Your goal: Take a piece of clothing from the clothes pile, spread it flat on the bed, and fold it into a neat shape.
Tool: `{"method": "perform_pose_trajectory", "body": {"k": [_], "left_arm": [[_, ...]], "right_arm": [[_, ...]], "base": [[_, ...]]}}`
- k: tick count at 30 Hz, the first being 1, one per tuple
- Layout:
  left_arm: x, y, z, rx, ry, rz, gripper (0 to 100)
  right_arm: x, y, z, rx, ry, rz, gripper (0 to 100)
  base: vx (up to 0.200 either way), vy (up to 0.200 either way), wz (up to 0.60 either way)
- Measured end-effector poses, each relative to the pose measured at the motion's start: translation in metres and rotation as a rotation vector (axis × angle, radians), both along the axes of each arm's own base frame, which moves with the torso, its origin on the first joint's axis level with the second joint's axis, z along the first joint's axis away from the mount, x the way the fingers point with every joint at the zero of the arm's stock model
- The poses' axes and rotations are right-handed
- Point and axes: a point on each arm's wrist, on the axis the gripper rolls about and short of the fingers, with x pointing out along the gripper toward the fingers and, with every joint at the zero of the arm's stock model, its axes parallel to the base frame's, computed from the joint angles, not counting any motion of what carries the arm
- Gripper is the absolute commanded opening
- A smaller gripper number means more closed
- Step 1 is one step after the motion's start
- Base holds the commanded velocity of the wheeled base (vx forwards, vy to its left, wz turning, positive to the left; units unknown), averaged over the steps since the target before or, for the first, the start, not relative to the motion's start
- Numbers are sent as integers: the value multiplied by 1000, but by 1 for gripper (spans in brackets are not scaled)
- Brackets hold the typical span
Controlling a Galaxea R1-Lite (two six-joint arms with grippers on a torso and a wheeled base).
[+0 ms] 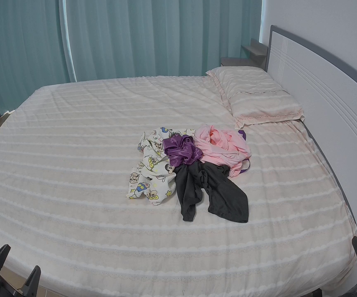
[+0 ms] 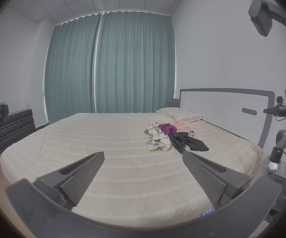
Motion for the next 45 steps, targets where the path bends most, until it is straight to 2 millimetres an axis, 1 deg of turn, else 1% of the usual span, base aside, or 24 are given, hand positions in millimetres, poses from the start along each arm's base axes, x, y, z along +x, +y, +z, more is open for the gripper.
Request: {"method": "perform_pose_trajectory", "body": {"k": [2,5,11,15,20,25,26,31,34,36,40,45], "left_arm": [[0,0,0,0,0,0,100],[0,0,0,0,0,0,100],[0,0,0,0,0,0,100],[0,0,0,0,0,0,100],[0,0,0,0,0,0,100],[0,0,0,0,0,0,100],[0,0,0,0,0,0,100],[0,0,0,0,0,0,100],[0,0,0,0,0,0,100],[0,0,0,0,0,0,100],[0,0,0,0,0,0,100],[0,0,0,0,0,0,100]], "right_arm": [[9,1,5,21,50,24,100],[28,2,13,51,137,56,100],[78,5,22,92,272,100,100],[114,8,19,111,348,116,100],[158,13,9,148,421,121,100],[208,23,-15,193,503,104,100],[213,24,-18,197,511,101,100],[258,39,-52,227,575,73,100],[281,51,-74,244,607,60,100],[295,61,-86,250,612,60,100],[319,84,-113,238,635,60,100],[333,110,-138,210,654,69,100]], "base": [[0,0,0],[0,0,0],[0,0,0],[0,0,0],[0,0,0],[0,0,0],[0,0,0],[0,0,0],[0,0,0],[0,0,0],[0,0,0],[0,0,0]]}}
